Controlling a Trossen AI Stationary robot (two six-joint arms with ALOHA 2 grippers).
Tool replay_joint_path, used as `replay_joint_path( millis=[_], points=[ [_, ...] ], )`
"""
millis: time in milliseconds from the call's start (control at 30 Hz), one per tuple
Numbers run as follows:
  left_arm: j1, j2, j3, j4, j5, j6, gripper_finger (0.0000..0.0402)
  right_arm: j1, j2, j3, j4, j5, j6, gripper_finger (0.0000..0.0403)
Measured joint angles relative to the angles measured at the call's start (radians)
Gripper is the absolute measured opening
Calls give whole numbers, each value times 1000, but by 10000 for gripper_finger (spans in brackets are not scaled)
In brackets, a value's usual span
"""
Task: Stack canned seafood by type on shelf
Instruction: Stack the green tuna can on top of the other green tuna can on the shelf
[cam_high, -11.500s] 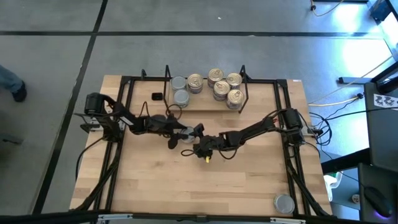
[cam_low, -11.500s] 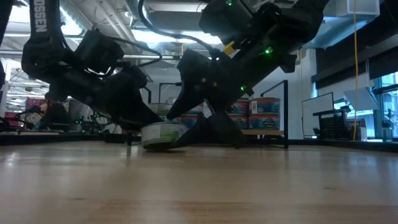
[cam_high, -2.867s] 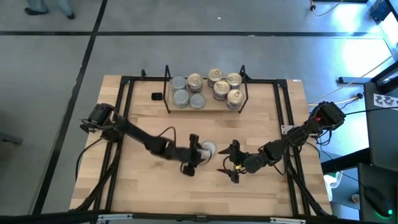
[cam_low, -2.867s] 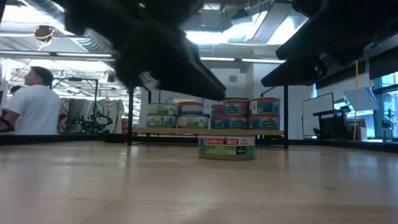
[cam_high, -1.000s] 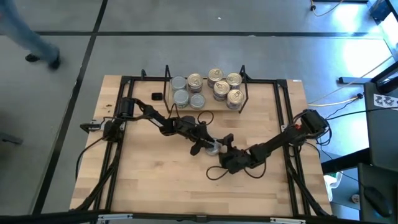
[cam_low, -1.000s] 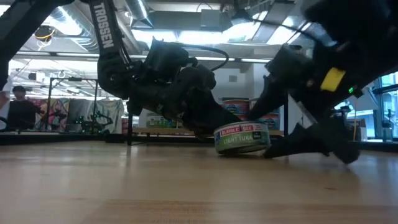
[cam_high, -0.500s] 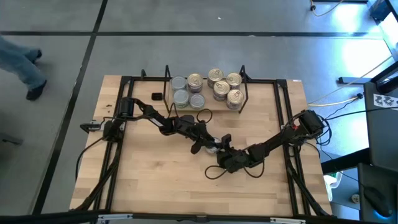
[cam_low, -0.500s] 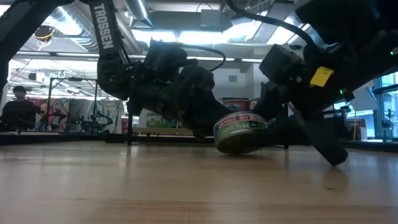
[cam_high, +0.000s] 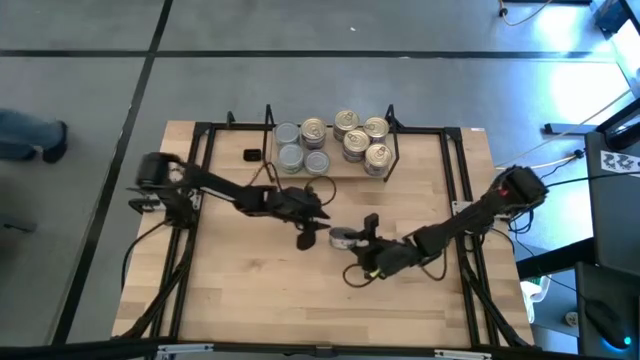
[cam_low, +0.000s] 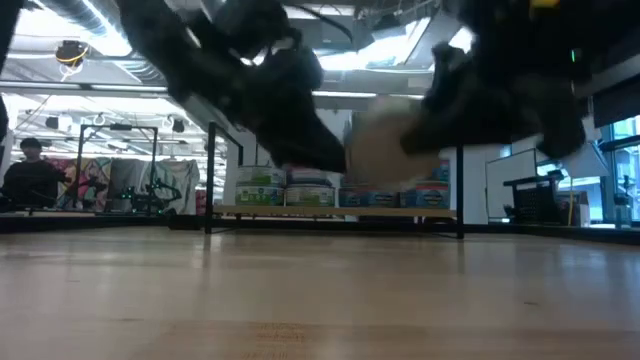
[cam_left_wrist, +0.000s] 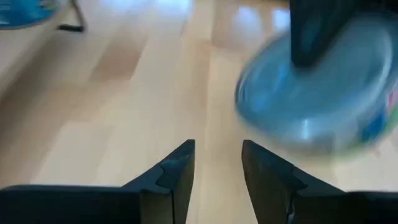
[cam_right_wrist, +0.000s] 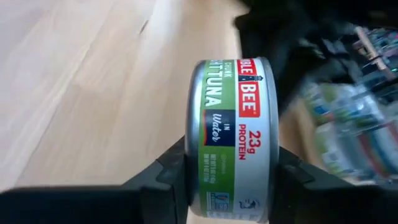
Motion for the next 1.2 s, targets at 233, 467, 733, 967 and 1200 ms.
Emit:
replay_joint_path(
  millis=[233, 467, 733, 967, 1200],
  points=[
    [-77, -303, -26, -361, -204, 77, 131, -95, -91, 2, 53, 43, -92, 139],
    [-111, -597, -216, -350, -240, 73, 131, -292, -64, 94, 74, -39, -144, 139],
    [-111, -766, -401, -266, -242, 48, 131, -504, 65, 277, -9, -131, -221, 139],
    [-109, -762, -419, -264, -242, 53, 131, -637, 220, 410, -86, -159, -249, 139],
    [-108, -760, -419, -265, -242, 79, 131, -695, 299, 449, -78, -160, -274, 139]
  ],
)
